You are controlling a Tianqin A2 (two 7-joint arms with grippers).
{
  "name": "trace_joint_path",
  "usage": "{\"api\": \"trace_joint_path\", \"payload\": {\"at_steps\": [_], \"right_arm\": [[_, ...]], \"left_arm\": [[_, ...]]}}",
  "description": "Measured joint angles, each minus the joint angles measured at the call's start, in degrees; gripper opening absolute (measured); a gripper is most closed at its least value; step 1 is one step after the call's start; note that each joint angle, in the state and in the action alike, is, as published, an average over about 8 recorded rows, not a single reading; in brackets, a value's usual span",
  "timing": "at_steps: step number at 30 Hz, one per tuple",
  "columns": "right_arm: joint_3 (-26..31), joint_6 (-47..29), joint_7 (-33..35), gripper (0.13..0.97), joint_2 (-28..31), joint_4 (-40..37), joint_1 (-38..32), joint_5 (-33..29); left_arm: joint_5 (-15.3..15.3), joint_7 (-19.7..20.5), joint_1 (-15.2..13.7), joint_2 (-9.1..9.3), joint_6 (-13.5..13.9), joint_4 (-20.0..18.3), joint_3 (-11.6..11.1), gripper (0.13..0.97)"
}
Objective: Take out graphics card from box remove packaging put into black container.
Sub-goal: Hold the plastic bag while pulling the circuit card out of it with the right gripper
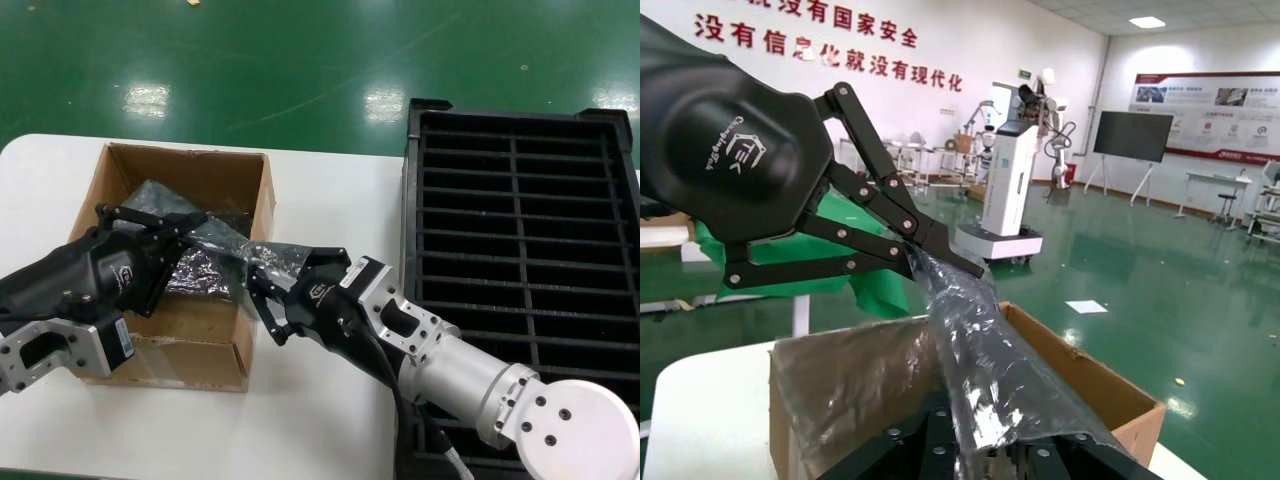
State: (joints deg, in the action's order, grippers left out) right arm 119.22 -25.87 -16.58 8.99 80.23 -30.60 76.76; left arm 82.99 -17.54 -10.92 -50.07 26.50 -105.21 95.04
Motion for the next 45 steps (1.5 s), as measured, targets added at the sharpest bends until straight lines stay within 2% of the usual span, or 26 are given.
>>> {"api": "trace_joint_path", "payload": {"at_steps": [9,24,34,45], "right_arm": [[-1.77,-0.3,-1.35,0.196,0.25,2.22,1.11,-1.5],[-5.31,-3.04,-3.93,0.187,6.06,13.67,7.47,-2.52],[-11.0,-5.81,-6.71,0.187,15.14,23.33,12.59,-1.55],[-20.42,-11.92,-13.8,0.187,30.12,32.85,15.3,0.6]], "left_arm": [[0.0,0.0,0.0,0.0,0.0,0.0,0.0,0.14],[0.0,0.0,0.0,0.0,0.0,0.0,0.0,0.14],[0.0,0.0,0.0,0.0,0.0,0.0,0.0,0.14],[0.0,0.0,0.0,0.0,0.0,0.0,0.0,0.14]]}}
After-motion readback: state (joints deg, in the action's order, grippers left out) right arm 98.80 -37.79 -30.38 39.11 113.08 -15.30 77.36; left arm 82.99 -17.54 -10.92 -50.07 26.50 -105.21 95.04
